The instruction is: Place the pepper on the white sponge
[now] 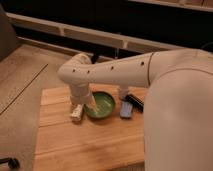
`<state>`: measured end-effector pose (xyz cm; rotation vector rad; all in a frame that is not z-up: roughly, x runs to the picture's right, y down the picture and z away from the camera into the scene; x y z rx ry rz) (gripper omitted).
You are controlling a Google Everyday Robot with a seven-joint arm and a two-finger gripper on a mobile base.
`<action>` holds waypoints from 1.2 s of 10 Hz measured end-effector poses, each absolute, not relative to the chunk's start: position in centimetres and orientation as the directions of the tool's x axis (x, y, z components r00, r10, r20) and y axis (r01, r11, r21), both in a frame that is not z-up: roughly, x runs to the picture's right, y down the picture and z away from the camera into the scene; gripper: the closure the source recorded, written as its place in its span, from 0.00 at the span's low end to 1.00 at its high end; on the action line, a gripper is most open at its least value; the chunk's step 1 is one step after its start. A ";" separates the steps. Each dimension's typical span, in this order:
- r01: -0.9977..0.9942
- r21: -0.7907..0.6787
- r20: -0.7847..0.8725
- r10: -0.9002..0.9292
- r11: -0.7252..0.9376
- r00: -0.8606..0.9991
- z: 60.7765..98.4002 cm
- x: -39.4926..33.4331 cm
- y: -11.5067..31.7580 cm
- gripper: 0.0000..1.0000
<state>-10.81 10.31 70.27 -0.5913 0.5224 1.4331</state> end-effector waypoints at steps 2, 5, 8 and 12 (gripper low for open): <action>-0.997 -0.063 -0.643 0.761 0.053 0.082 70.3 -10.7 10.0 0.35; -0.980 -0.066 -0.472 0.859 0.190 0.198 69.1 -9.3 3.3 0.35; -0.927 0.087 -0.359 0.880 0.364 0.312 64.4 -5.6 -4.1 0.35; -0.885 0.223 -0.329 0.886 0.408 0.326 59.9 -2.0 -7.9 0.35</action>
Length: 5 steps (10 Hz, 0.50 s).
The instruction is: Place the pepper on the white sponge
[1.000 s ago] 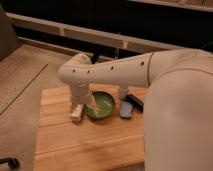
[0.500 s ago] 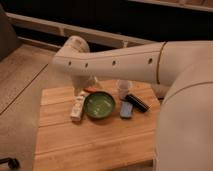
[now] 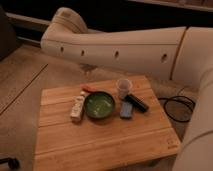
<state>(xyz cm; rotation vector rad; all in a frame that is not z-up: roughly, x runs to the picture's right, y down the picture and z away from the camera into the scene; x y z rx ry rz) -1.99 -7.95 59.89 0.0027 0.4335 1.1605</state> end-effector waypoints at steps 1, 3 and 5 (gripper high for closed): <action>-0.885 0.221 -0.330 0.885 0.410 0.328 59.9 -2.1 -7.9 0.35; -0.892 0.211 -0.326 0.889 0.400 0.321 60.2 -2.6 -7.3 0.35; -0.912 0.139 -0.286 0.897 0.386 0.337 61.5 -4.7 -6.1 0.35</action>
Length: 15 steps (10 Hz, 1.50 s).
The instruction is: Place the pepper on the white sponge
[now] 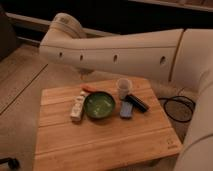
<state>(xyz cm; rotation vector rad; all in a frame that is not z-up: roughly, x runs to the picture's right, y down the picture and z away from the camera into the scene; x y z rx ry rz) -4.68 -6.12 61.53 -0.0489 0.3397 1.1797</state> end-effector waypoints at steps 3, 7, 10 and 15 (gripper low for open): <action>-0.905 0.023 -0.208 0.887 0.426 0.412 63.4 -4.9 -7.0 0.35; -0.813 -0.078 -0.090 0.808 0.578 0.583 64.9 0.4 -11.6 0.35; -0.761 -0.079 -0.053 0.760 0.644 0.648 65.2 5.1 -13.6 0.35; -0.734 -0.094 -0.145 0.720 0.673 0.678 69.4 7.1 -12.6 0.35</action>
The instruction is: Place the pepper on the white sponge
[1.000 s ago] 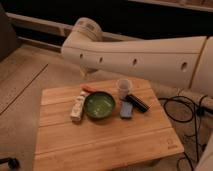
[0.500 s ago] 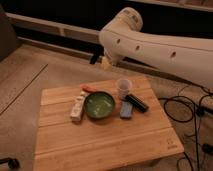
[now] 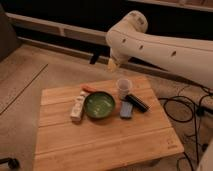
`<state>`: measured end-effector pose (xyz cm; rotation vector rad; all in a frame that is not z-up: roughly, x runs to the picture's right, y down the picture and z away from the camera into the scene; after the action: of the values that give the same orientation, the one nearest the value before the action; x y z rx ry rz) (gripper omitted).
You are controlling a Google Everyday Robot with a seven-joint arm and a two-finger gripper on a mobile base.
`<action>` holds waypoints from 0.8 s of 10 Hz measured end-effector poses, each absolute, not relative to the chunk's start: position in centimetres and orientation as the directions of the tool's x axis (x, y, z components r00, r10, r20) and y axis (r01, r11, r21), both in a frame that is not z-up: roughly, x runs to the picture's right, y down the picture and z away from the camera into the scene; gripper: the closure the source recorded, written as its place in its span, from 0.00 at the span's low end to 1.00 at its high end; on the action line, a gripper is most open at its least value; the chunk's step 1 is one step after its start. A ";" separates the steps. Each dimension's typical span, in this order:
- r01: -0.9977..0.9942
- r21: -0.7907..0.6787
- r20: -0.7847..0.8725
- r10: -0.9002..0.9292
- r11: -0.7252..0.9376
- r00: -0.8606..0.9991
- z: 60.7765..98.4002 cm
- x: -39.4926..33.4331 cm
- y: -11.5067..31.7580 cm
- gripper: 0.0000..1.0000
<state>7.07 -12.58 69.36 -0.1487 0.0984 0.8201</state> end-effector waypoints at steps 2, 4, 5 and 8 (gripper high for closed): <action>-0.693 -0.130 -0.163 0.674 0.709 0.721 73.1 5.4 -14.0 0.35; -0.652 -0.175 -0.154 0.634 0.737 0.758 75.6 2.9 -15.1 0.35; -0.631 -0.221 -0.155 0.612 0.744 0.776 77.4 1.3 -15.1 0.35; -0.610 -0.329 -0.197 0.580 0.720 0.791 80.7 -0.4 -12.8 0.35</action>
<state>-0.41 -12.84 80.66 -0.3926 0.0818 0.6585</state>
